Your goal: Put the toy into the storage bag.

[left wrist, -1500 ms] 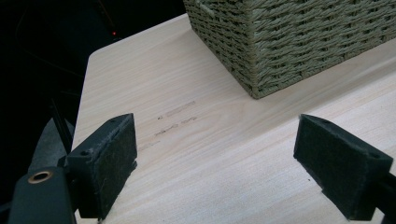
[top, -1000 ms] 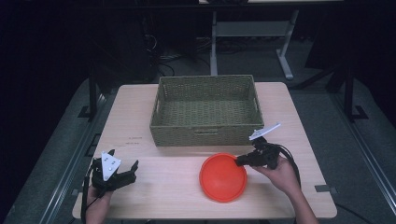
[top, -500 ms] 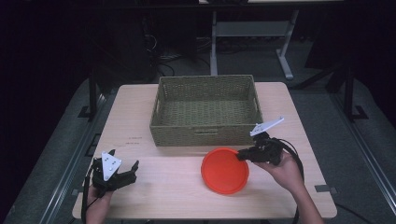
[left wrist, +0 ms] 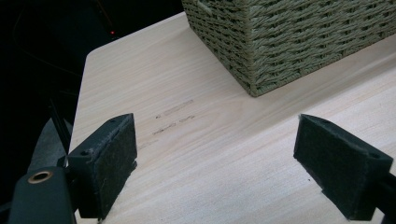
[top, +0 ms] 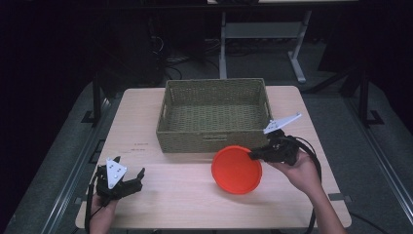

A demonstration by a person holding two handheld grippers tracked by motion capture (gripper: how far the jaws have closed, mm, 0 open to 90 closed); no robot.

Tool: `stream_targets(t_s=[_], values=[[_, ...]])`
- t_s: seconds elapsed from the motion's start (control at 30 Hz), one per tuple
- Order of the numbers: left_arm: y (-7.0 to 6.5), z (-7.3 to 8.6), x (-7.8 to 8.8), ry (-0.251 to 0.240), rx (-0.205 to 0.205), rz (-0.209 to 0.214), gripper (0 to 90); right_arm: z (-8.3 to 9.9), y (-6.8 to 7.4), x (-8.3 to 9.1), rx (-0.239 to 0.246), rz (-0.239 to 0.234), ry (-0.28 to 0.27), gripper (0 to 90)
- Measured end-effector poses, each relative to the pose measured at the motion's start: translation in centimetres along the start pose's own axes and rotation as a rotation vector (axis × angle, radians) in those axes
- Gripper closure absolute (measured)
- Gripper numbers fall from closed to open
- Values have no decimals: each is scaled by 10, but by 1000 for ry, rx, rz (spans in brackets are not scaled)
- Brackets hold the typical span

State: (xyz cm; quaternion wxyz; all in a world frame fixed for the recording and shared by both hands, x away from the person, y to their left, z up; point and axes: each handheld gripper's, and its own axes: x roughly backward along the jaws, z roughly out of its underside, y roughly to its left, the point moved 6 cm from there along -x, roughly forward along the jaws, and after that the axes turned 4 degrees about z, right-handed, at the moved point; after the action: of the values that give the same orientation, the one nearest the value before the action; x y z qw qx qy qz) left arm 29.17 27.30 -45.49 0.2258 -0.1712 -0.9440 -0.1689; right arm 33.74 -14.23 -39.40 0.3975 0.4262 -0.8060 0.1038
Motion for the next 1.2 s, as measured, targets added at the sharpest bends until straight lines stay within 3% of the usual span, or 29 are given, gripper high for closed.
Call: stream_targets(t_s=[0.4,1.2], values=[[1,0,-1,-12,14,-3,128,-22,3,15,37,25,-8,824],[3,0,1,-14,13,-10,128,-63,6,41,61,64,-16,824]])
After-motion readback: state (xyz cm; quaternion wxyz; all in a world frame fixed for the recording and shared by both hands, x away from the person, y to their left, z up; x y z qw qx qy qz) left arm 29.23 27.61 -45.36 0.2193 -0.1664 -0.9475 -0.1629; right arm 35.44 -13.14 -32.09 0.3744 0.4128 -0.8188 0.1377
